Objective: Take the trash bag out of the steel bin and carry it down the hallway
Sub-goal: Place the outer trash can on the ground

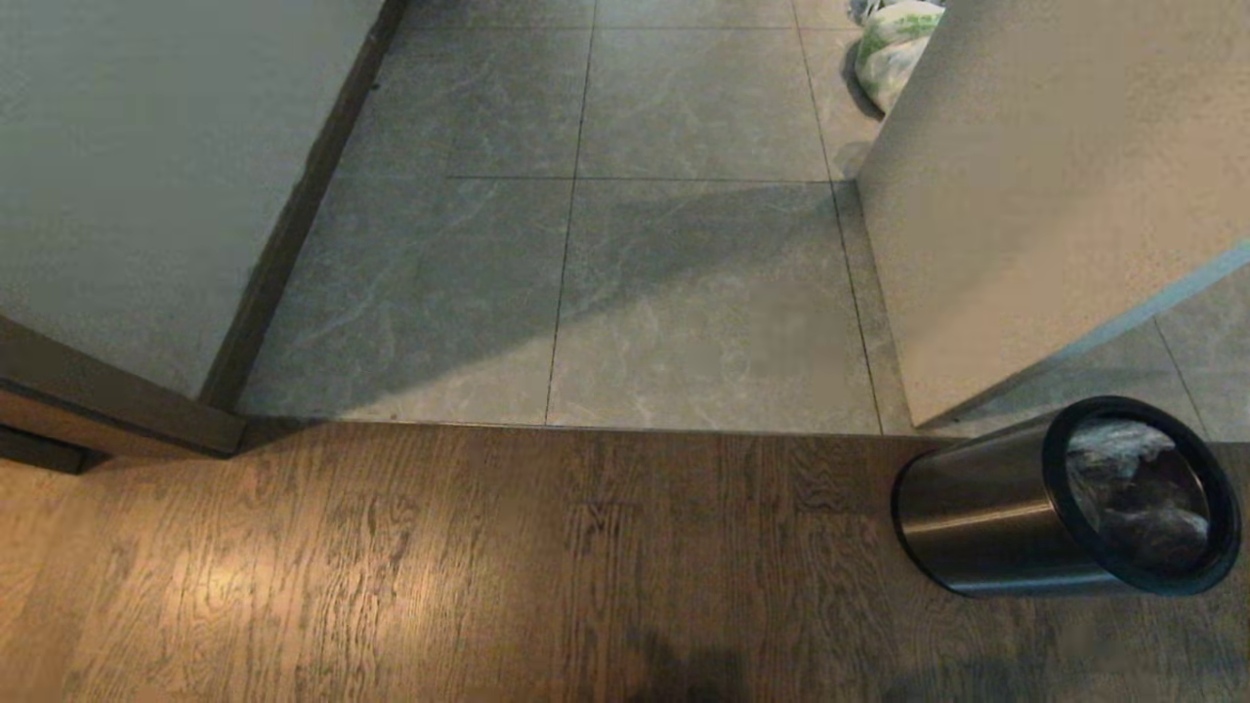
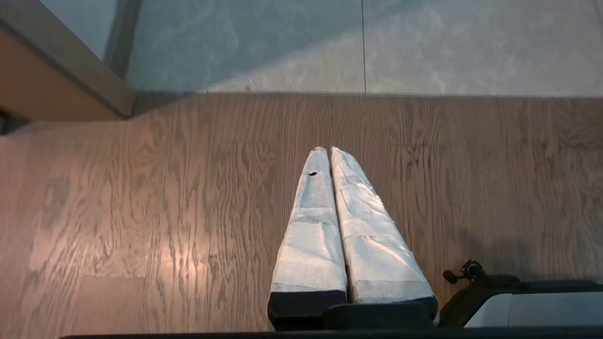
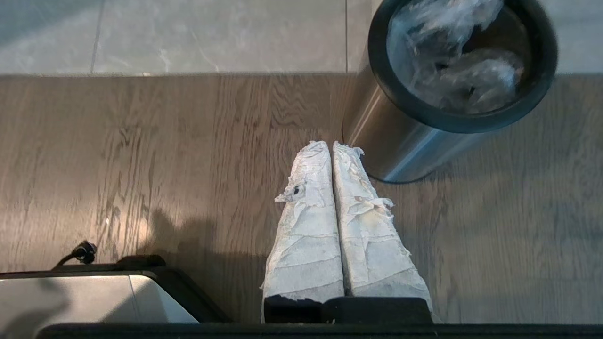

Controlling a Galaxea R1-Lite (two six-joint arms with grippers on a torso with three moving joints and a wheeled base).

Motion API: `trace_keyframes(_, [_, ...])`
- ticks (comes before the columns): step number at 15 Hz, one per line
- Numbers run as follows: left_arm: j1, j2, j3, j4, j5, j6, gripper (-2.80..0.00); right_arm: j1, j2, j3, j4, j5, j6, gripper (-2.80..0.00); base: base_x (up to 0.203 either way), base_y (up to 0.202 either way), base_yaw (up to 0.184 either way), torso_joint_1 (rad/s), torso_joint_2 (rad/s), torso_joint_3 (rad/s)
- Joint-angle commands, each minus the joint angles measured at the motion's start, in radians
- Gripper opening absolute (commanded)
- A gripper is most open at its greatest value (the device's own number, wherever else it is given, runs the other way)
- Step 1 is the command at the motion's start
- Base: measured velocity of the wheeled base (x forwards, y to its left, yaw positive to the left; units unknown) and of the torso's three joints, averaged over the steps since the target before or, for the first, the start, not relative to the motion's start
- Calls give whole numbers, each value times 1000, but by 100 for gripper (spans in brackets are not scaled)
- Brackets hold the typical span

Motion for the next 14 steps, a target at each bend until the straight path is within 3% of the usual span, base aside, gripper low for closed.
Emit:
trace_keyframes(1, [0,0,0,0,0,0,-280,1,0,0,1,1,1,-280,0,0,0,2,5,-191])
trace_keyframes(9, [0,0,0,0,0,1,-280,1,0,-12,5,-7,4,-280,0,0,0,3,2,-144])
trace_keyframes(11, [0,0,0,1,0,1,-280,1,63,-129,48,-3,4,-280,0,0,0,0,0,0])
trace_keyframes(14, [0,0,0,0,0,1,-280,9,308,-413,219,1,15,-280,0,0,0,0,0,0])
